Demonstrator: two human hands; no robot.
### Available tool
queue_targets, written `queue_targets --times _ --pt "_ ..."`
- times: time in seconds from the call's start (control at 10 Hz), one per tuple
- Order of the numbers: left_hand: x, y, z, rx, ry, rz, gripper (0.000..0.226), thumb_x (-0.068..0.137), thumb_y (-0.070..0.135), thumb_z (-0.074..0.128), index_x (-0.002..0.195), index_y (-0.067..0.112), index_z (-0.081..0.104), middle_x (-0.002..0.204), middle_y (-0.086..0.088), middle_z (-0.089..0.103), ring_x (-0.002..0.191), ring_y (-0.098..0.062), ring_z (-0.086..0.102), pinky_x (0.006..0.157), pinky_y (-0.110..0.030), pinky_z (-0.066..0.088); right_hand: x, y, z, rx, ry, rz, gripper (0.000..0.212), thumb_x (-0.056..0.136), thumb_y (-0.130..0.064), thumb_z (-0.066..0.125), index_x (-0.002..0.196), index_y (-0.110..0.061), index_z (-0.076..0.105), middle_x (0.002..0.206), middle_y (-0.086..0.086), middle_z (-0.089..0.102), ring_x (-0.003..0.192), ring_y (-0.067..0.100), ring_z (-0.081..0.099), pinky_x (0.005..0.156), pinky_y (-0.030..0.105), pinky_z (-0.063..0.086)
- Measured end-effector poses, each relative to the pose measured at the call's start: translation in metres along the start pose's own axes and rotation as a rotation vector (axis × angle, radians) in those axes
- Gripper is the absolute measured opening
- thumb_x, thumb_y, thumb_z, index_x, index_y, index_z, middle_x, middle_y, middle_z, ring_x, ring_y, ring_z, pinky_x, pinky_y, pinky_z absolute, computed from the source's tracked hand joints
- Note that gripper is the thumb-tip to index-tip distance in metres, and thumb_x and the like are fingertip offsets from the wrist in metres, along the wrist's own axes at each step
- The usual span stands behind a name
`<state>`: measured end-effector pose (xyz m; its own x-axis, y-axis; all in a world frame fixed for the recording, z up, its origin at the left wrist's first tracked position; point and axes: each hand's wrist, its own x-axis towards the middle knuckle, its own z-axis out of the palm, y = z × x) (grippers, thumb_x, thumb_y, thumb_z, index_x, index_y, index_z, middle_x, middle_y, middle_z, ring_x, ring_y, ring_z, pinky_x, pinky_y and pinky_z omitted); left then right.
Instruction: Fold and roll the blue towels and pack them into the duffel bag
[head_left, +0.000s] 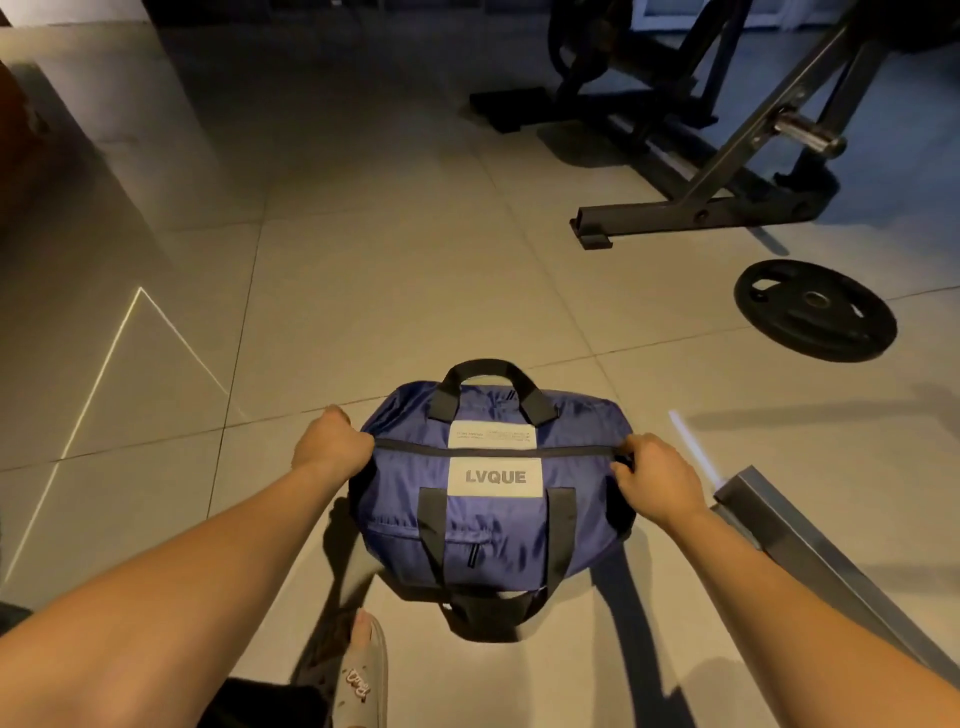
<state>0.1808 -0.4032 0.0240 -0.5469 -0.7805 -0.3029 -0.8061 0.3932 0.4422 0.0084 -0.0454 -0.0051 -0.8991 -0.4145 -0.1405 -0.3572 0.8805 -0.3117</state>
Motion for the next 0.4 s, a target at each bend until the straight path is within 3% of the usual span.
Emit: queue_targets --times 0.1,0.2,0.3,0.4 --pt "-0.014 0.04 -0.004 -0.013 -0.036 0.1 0.015 0.087 0.016 0.058 0.101 0.013 0.055 0.096 -0.006 0.06 0.082 -0.026 0.056 0.062 -0.032 0.039 -0.002 -0.004 -0.022 0.122 -0.158 0.06 0.013 0.09 -0.028 0.064 0.095 -0.017 0.065 0.094 0.005 0.068 0.087 0.026 0.064 0.078 0.041 0.056" --pt "-0.035 0.097 -0.003 0.009 -0.149 0.276 0.005 0.089 0.023 0.062 0.09 0.018 0.063 0.09 -0.005 0.068 0.081 -0.024 0.062 0.066 -0.032 0.049 -0.003 -0.01 -0.06 0.205 -0.203 0.07 0.016 0.09 -0.032 0.067 0.092 -0.017 0.068 0.091 0.003 0.071 0.088 0.023 0.066 0.084 0.042 0.056" --pt "-0.049 0.161 -0.004 -0.072 -0.421 0.474 0.013 0.09 0.018 0.067 0.078 0.014 0.068 0.07 -0.003 0.068 0.068 -0.019 0.061 0.065 -0.03 0.049 0.001 -0.016 -0.106 0.3 -0.224 0.067 0.021 0.093 -0.033 0.066 0.093 -0.012 0.072 0.091 0.005 0.073 0.09 0.021 0.068 0.085 0.041 0.057" --pt "-0.073 0.223 -0.012 -0.251 -0.656 0.585 0.009 0.093 0.012 0.066 0.089 0.006 0.072 0.071 -0.006 0.067 0.06 -0.014 0.059 0.057 -0.026 0.048 0.005 -0.025 -0.14 0.467 -0.188 0.061 0.024 0.097 -0.032 0.063 0.095 -0.01 0.072 0.095 0.008 0.073 0.09 0.018 0.066 0.078 0.031 0.053"
